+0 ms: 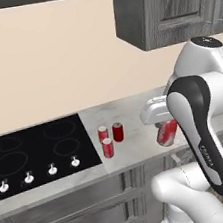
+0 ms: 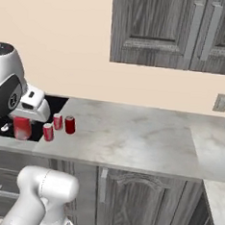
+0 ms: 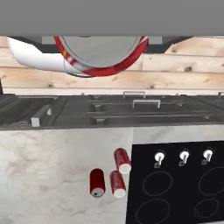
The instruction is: Four empty soda cans are scattered around the kitchen. Gather all the cans and cluster them next to the stove for recycling.
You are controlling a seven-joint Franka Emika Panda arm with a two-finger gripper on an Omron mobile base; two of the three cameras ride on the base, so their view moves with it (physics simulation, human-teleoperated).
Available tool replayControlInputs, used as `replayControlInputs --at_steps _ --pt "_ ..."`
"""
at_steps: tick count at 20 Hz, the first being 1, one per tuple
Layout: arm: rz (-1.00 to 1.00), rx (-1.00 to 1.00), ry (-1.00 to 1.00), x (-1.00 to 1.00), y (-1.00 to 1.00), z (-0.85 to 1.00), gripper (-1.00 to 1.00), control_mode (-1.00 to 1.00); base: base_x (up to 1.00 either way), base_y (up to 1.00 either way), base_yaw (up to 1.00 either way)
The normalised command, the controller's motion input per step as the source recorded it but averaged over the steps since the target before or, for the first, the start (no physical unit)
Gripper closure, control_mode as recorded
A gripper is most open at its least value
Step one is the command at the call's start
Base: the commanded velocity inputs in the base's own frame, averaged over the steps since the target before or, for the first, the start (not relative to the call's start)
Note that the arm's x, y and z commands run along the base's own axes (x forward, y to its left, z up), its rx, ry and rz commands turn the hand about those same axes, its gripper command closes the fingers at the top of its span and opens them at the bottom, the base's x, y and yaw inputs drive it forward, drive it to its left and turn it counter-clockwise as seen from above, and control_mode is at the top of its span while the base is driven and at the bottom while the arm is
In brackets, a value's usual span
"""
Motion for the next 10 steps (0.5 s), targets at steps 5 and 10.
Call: replayControlInputs --at_steps 5,10 --pt "0.0 0.0 0.0 0.0 0.0 0.0 1.0 1.0 0.42 -0.03 0.05" --pt "0.0 0.0 0.0 0.0 0.0 0.0 1.0 1.0 0.36 -0.05 0.03"
